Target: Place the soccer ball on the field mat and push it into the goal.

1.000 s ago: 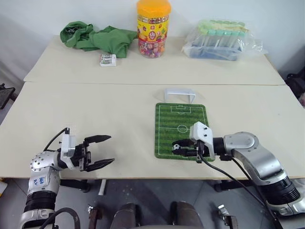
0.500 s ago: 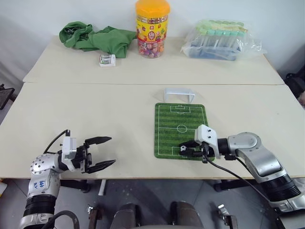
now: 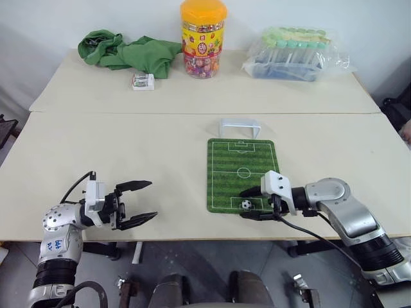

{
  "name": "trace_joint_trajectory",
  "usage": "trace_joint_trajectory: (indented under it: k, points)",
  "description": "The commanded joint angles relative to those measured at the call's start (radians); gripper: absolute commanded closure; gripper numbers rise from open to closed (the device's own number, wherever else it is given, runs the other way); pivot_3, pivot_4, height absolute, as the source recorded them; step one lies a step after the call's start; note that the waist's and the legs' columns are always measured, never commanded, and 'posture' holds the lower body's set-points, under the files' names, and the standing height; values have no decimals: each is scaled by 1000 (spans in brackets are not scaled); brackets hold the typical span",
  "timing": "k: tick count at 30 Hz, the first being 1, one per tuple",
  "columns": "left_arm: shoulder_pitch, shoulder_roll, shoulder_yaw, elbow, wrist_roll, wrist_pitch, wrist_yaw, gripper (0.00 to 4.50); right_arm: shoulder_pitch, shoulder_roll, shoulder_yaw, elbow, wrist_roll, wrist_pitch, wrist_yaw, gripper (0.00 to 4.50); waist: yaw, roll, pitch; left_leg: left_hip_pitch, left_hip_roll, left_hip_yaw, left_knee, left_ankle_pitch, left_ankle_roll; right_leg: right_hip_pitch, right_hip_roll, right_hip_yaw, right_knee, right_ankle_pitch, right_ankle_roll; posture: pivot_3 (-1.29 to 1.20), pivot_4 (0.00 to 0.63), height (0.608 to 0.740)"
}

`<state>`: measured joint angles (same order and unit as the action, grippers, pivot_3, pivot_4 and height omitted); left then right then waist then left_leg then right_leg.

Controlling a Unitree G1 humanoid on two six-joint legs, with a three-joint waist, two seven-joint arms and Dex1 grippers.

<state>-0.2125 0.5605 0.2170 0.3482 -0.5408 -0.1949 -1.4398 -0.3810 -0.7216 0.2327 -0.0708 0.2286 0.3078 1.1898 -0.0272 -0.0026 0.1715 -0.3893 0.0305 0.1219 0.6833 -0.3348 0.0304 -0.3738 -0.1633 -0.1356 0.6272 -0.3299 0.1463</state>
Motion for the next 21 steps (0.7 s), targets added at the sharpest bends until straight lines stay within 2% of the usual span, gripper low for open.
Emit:
trace_joint_trajectory:
  k: [1,13,19,21]
  points:
    - [-10,-4,5,3,-2,-12,1,0,-19,-1,1,-1,-11,9,1,1503,0,0,0,0,0,0,0,0,0,0,0,0,0,0,0,0,150,740]
    - [-30,-16,-6,27,1,-17,-10,0,-56,-42,-64,-176,46,107,-4,1503,1,0,0,-1,0,-1,0,0,0,-1,0,0,0,0,0,0,150,740]
    - [-35,-20,-15,28,-4,-11,-23,0,2,-100,-93,-330,82,197,-20,1503,5,0,0,-1,0,-1,0,0,0,-1,0,-1,0,0,0,0,150,740]
    - [-34,-18,-17,26,-9,-5,-34,0,49,-115,-108,-380,108,204,-15,1911,7,0,0,-1,0,-1,0,0,0,-1,0,-1,0,0,0,0,150,740]
